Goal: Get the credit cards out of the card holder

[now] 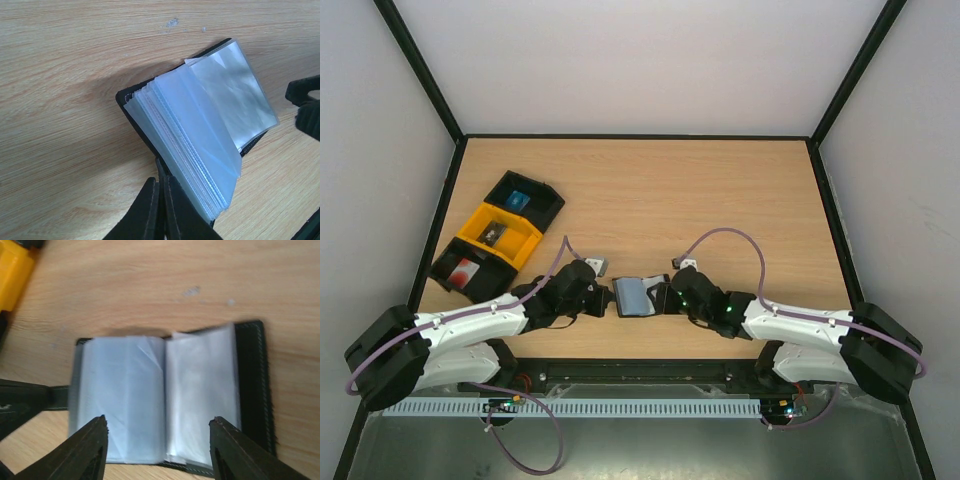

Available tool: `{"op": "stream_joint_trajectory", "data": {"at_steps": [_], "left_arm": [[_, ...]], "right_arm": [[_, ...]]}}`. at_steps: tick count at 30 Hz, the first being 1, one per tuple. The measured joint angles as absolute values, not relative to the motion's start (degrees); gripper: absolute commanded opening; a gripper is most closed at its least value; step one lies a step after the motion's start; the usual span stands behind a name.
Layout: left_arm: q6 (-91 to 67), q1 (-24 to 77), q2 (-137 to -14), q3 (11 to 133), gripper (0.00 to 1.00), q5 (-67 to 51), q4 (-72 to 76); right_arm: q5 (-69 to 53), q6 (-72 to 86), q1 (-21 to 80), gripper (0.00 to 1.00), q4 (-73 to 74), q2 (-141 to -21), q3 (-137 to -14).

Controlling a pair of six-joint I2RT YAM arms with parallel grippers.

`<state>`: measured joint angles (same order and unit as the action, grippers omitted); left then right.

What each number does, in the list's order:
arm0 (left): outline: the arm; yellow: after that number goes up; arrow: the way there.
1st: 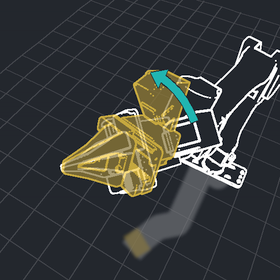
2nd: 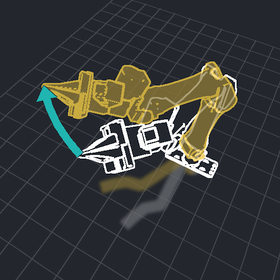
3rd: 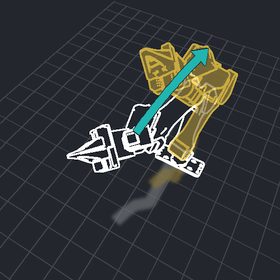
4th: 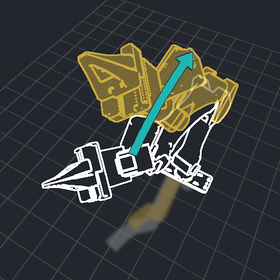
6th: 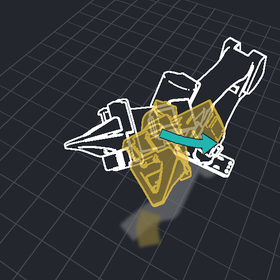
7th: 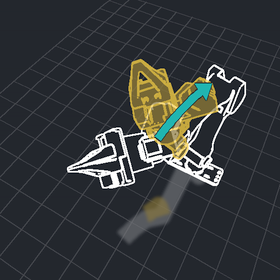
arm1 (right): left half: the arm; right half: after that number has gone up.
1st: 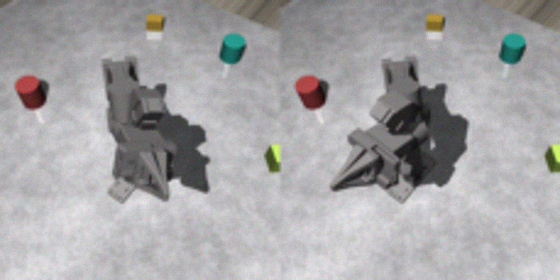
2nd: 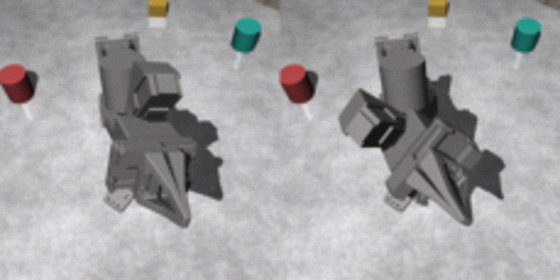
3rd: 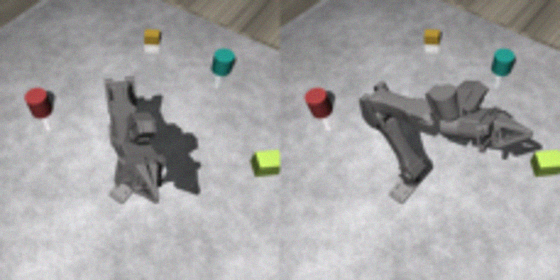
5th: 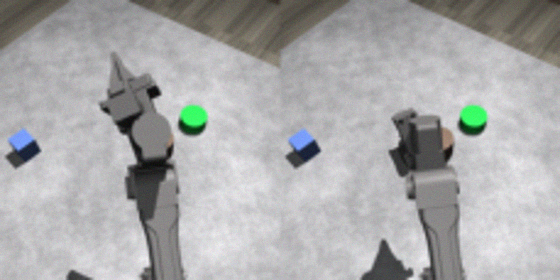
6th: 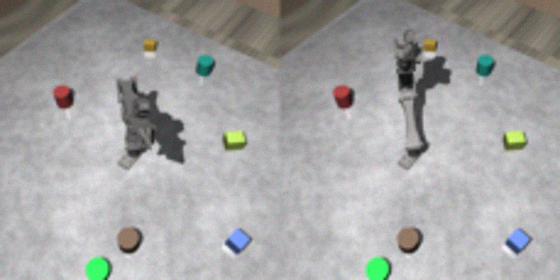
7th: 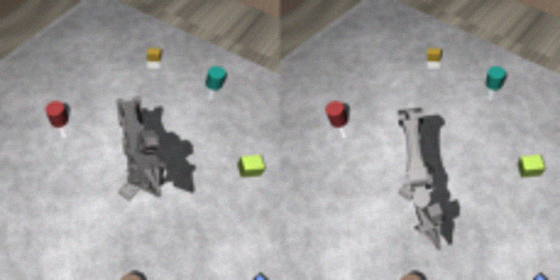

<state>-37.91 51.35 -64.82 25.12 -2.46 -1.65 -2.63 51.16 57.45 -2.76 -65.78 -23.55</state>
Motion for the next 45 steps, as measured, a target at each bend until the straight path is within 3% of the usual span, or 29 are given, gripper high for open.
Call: {"op": "stream_joint_trajectory", "data": {"at_steps": [13, 27, 40, 45], "left_arm": [[-38.0, 51.4, -64.8, 25.1, 0.03, -3.1, -1.0], [-38.0, 51.4, -64.8, 25.1, 0.03, -4.0, -0.7], [-38.0, 51.4, -64.4, 25.1, 0.03, -4.1, -0.8], [-38.0, 51.4, -64.4, 25.1, 0.03, -4.1, -0.8]], "right_arm": [[-7.5, 47.3, 58.0, 0.69, -4.6, -76.2, -29.9], [-10.3, 46.0, 59.2, 0.74, -5.8, -82.5, -32.1], [-8.7, 45.2, 59.3, 0.53, -5.9, -84.1, -33.1], [-8.1, 45.4, 59.4, 0.54, -5.9, -84.0, -33.1]]}}
